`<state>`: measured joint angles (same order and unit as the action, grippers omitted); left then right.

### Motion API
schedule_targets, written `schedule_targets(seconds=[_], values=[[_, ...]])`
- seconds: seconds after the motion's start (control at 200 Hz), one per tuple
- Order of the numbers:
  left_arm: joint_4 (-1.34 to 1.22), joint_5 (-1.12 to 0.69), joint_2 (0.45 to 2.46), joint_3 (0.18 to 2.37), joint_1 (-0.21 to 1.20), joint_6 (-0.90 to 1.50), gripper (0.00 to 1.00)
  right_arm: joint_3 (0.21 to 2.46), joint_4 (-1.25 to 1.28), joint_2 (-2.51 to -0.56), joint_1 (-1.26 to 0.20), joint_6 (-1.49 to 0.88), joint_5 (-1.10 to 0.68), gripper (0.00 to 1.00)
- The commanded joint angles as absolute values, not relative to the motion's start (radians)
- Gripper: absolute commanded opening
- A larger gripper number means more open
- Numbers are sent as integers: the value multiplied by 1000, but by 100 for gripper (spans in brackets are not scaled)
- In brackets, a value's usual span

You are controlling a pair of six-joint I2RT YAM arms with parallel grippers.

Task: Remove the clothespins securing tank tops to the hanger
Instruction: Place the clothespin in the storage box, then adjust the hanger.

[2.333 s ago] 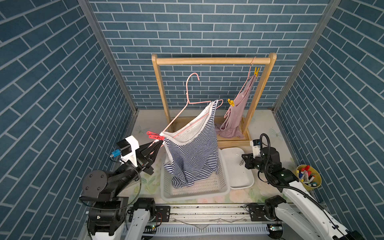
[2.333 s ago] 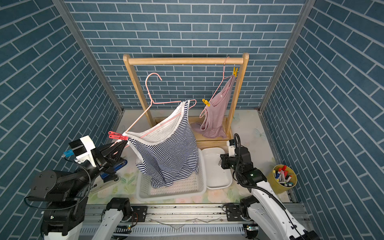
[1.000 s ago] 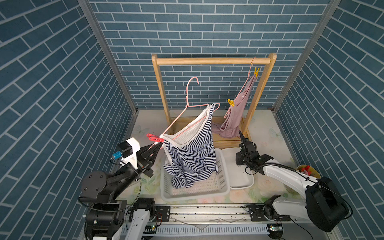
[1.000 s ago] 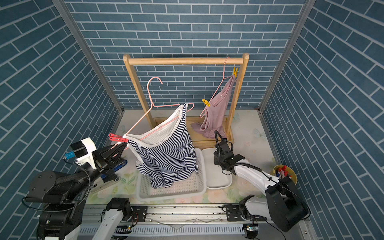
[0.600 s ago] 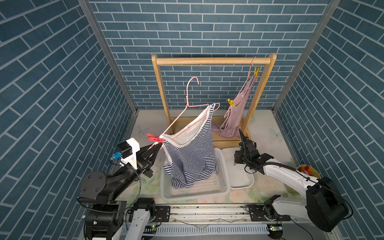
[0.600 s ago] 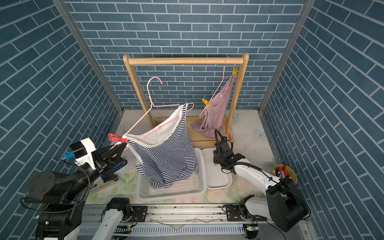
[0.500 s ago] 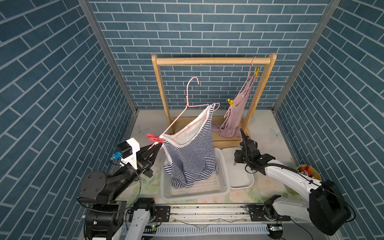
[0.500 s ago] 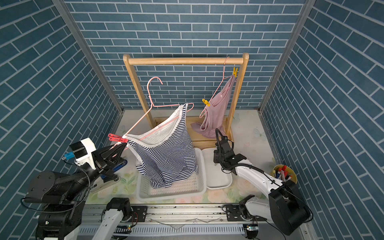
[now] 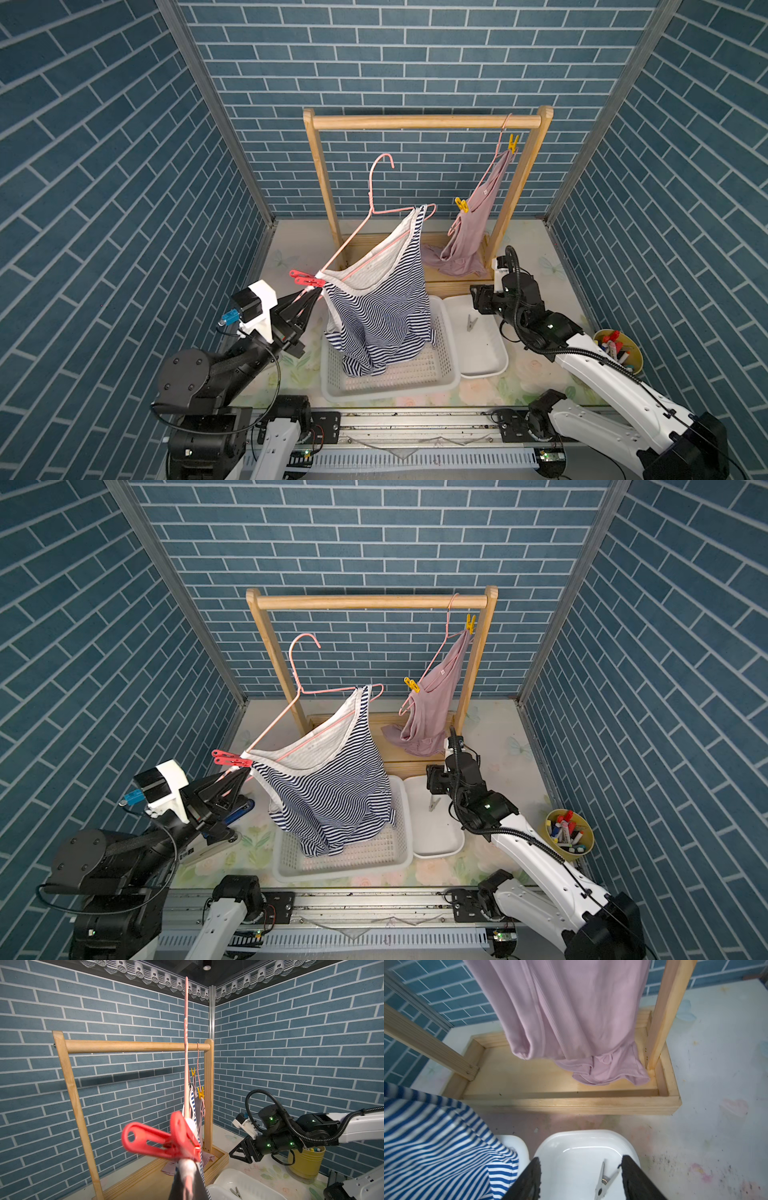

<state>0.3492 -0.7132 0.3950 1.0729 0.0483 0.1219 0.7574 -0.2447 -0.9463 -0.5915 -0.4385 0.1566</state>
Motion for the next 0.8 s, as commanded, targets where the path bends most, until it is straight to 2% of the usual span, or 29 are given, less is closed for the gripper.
schedule_targets(seconds=[0.0, 0.205, 0.45, 0.62, 0.705, 0.795], values=[[332, -689, 376, 1074, 45, 120, 0, 804, -202, -898, -604, -388, 134, 62], [309, -674, 373, 1056, 44, 138, 0, 854, -133, -855, -611, -349, 66, 62], [272, -642, 359, 1023, 45, 158, 0, 1010, -129, -946, -624, -289, -25, 62], [267, -634, 356, 1015, 45, 160, 0, 1083, -98, -1008, -639, -275, -66, 65], [265, -634, 357, 1013, 45, 160, 0, 1107, -86, -1033, -648, -267, -73, 73], [266, -631, 355, 1012, 45, 158, 0, 1133, -87, -1054, -658, -254, -76, 75]])
